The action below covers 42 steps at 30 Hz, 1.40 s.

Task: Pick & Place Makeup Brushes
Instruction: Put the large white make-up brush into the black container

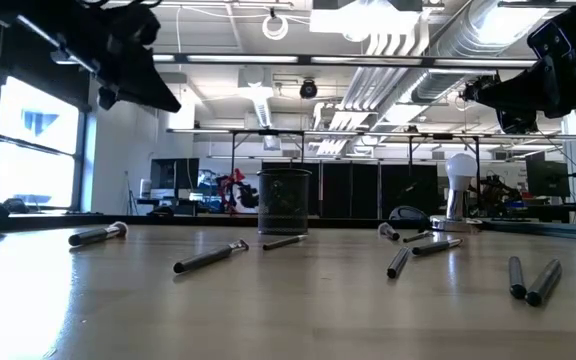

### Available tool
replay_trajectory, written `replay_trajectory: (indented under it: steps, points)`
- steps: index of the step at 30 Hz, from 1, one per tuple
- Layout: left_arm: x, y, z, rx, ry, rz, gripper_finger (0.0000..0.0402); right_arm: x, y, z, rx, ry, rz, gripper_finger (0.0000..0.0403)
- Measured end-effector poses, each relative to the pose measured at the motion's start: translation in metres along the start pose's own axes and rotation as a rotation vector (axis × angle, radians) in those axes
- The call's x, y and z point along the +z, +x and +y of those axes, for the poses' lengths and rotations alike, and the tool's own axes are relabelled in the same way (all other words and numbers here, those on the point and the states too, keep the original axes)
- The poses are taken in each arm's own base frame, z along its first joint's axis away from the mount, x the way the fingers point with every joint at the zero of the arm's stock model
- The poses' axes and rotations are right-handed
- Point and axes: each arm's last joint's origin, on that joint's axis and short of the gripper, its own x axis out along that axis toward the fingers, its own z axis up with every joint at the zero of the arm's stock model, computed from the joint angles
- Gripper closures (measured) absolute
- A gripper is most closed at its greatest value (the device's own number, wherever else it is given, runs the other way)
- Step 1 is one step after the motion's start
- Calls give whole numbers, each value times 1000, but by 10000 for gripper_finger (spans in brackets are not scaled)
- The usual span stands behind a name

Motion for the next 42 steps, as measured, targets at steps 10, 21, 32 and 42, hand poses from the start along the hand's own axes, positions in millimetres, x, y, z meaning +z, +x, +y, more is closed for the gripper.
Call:
replay_trajectory:
  steps: [10,21,32,42]
  points:
    - [14,8,-14,162,-152,238,385,0,0,0,0,0,0,398]
    - [-2,2,-3,348,-479,393,297,0,0,0,0,0,0,398]
    - [-17,34,3,500,-580,571,282,0,0,0,0,0,0,398]
    - [-41,71,-2,580,-609,699,281,0,0,0,0,0,-3,398]
